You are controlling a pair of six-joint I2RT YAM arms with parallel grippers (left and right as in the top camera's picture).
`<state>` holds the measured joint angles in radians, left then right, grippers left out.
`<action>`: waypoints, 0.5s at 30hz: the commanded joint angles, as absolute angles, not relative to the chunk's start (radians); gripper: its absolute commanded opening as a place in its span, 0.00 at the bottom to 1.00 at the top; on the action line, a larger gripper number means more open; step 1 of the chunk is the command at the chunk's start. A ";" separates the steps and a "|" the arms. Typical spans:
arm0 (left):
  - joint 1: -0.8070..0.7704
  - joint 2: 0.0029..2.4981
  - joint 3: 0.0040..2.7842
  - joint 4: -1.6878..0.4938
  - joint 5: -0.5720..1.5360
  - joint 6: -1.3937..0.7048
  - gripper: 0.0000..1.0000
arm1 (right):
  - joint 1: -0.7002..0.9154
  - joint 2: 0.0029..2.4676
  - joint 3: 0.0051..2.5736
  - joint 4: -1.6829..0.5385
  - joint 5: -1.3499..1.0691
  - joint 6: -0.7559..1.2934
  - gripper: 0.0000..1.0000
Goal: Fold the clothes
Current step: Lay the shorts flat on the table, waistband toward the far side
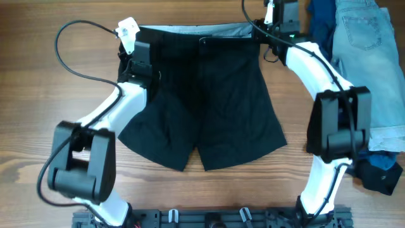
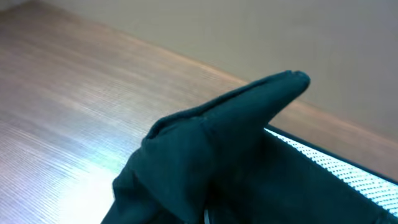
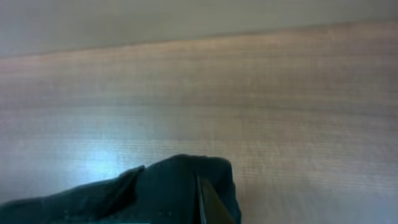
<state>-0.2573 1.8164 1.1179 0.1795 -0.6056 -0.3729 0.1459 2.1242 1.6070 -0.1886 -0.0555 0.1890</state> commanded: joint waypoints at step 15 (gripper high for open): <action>-0.179 1.749 1.153 0.326 -0.593 -0.193 1.00 | 0.123 2.081 1.622 -0.071 -0.017 0.211 1.00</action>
